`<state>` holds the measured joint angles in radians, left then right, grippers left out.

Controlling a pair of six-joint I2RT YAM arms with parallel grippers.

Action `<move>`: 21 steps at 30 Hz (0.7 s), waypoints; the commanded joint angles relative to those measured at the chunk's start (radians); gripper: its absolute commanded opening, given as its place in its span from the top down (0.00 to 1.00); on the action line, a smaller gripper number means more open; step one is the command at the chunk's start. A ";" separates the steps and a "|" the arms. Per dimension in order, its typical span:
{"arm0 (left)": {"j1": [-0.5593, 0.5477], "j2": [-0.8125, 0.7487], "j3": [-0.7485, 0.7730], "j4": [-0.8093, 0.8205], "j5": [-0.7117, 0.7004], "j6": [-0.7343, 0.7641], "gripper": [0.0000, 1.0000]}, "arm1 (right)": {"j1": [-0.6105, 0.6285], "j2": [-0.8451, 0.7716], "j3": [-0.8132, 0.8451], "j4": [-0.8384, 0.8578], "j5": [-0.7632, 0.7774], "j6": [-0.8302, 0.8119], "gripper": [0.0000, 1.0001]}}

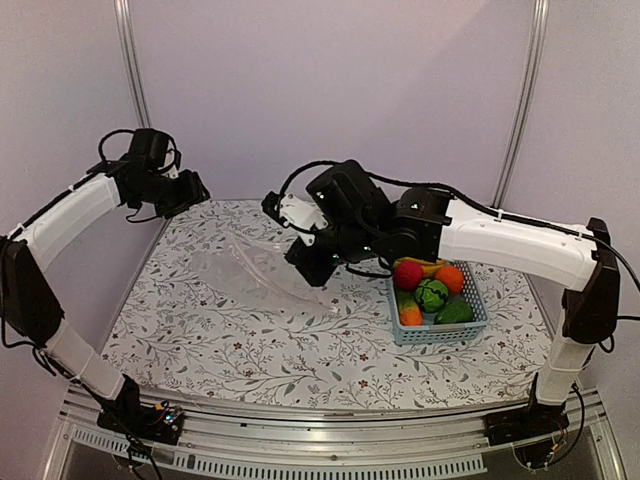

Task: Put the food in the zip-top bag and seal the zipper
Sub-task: Pick up the zipper food storage bag from the center of the board.

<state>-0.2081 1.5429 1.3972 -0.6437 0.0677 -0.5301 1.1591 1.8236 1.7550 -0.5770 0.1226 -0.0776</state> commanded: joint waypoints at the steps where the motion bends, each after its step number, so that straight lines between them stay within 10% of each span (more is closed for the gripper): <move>1: -0.066 -0.137 0.044 -0.030 -0.064 -0.089 0.39 | -0.050 -0.001 0.026 -0.006 -0.034 0.194 1.00; 7: -0.247 -0.298 -0.086 0.087 -0.152 -0.267 0.36 | -0.113 -0.012 -0.005 0.024 0.058 0.420 1.00; 21: -0.557 -0.094 0.195 -0.041 -0.234 -0.233 0.37 | -0.145 0.034 0.090 0.052 0.217 0.576 1.00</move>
<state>-0.7074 1.4078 1.5120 -0.6373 -0.1360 -0.7887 1.0134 1.8248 1.7596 -0.5251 0.2581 0.4583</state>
